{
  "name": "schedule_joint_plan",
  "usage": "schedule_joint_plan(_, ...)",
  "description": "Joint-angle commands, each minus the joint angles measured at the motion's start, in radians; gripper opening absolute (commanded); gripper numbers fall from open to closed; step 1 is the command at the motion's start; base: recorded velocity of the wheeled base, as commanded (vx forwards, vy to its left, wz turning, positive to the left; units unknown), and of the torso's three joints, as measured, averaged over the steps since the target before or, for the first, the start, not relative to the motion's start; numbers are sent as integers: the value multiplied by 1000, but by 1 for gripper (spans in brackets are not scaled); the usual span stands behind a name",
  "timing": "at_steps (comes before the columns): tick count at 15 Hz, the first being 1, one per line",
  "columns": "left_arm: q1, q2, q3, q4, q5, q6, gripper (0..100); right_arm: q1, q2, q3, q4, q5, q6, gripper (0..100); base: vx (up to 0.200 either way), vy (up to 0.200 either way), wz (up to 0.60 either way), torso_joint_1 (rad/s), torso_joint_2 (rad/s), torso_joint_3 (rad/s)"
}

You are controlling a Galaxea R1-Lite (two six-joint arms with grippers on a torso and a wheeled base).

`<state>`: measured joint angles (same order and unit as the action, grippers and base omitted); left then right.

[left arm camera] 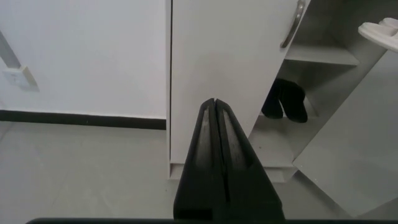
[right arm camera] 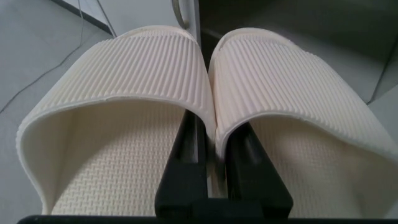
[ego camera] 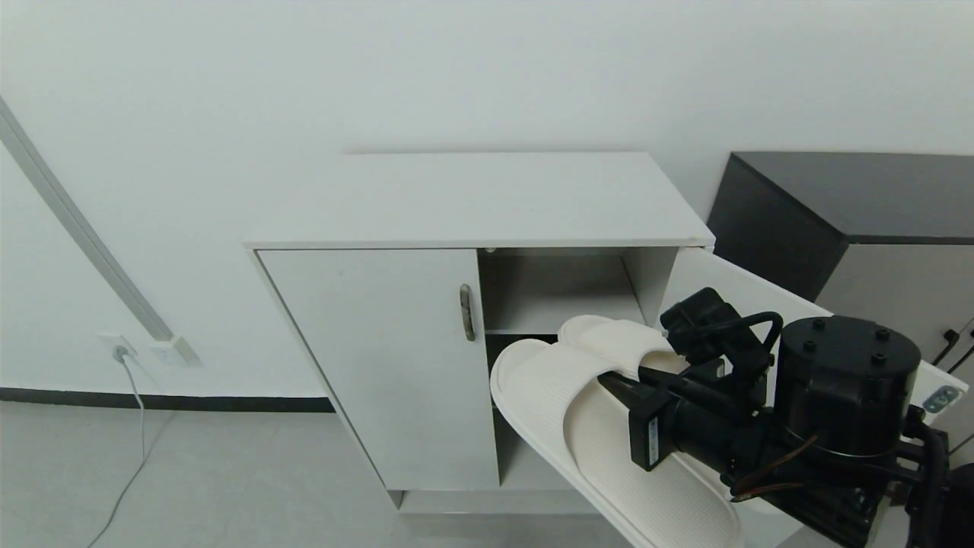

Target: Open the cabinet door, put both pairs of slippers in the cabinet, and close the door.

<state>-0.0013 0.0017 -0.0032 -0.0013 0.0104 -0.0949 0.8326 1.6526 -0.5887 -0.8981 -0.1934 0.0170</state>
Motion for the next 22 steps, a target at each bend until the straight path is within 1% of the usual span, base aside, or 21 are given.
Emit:
schedule_joint_plan(1,0,1,0,0,0,0,0,0,4,1,-1,0,0,0,0,0,0,-193,515,320)
schedule_joint_plan(12,0,1,0,0,0,-2,0,0,7,9,-1,0,-5,0,0,0,0,-153,480,330)
schedule_joint_plan(19,0,1,0,0,0,-2,0,0,13,20,-1,0,-5,0,0,0,0,-52,445,383)
schedule_joint_plan(22,0,1,0,0,0,-2,0,0,13,24,-1,0,-5,0,0,0,0,-1,149,152)
